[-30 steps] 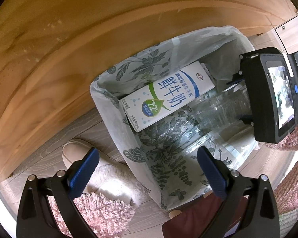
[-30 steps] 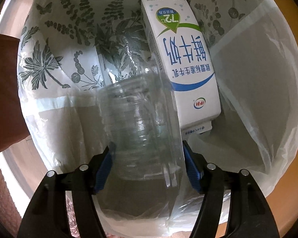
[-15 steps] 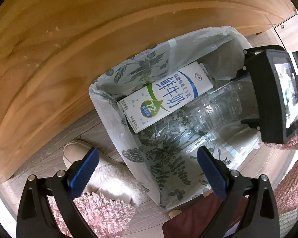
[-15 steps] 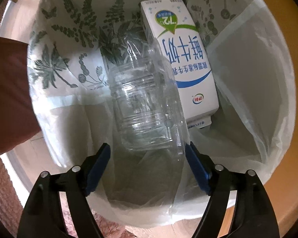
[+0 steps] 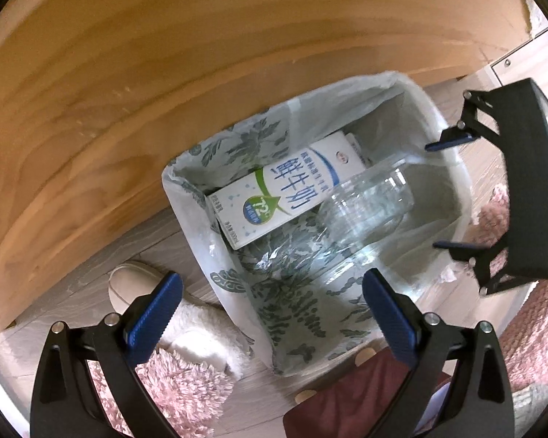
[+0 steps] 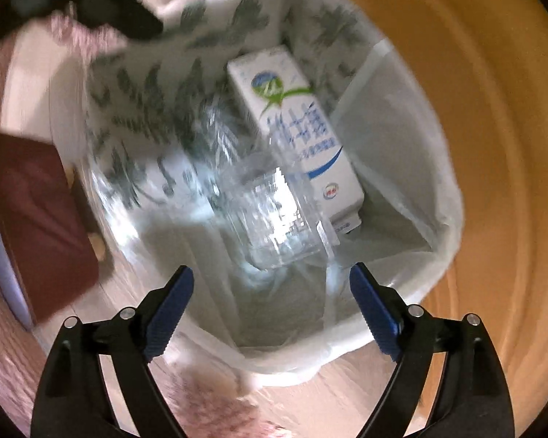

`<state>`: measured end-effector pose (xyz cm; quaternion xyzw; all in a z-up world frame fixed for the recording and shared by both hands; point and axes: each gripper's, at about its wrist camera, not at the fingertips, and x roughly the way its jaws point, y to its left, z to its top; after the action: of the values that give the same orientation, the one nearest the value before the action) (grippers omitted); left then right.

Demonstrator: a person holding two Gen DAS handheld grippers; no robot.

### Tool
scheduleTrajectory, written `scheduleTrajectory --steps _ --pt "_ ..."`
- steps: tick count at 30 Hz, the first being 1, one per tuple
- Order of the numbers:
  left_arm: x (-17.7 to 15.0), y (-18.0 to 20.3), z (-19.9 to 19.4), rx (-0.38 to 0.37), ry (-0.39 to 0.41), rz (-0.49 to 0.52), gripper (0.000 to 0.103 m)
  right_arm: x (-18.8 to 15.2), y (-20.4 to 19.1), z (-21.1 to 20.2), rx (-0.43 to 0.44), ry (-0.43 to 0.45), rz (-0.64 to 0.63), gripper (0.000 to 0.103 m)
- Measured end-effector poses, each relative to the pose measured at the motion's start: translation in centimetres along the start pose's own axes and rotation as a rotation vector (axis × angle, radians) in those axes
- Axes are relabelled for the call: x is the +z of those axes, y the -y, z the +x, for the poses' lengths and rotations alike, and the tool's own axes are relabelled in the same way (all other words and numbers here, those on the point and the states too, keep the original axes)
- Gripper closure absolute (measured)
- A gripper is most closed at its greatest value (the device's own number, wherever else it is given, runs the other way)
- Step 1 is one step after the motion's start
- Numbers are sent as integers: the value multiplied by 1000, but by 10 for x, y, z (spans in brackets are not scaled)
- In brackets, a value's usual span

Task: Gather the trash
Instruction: 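Raise both tools out of the bin and move them over the bed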

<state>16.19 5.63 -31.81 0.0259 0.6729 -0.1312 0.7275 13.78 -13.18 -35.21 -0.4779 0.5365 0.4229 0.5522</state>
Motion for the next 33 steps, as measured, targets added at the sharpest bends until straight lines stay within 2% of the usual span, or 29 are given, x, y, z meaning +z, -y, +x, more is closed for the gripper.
scheduleTrajectory --steps 3,8,13,18,20,30,33 --pt "-1 2 -9 -5 26 -6 8 -2 -2 -18 -13 58 75 19" --pt "-5 5 -24 -5 79 -13 8 -10 -9 -48 -87 133 172 15" --pt "-12 12 -52 -1 179 -14 8 -21 -12 -77 -142 209 269 13" --pt "-17 18 -76 39 278 -11 7 -34 -12 -110 -187 334 405 13" --pt "-21 19 -84 33 312 -24 7 -43 -12 -124 -203 388 466 13" --pt "-49 20 -130 33 550 -98 7 -69 -25 -161 -221 588 735 8" --pt "-54 20 -138 38 588 -109 7 -74 -29 -164 -213 626 809 8"
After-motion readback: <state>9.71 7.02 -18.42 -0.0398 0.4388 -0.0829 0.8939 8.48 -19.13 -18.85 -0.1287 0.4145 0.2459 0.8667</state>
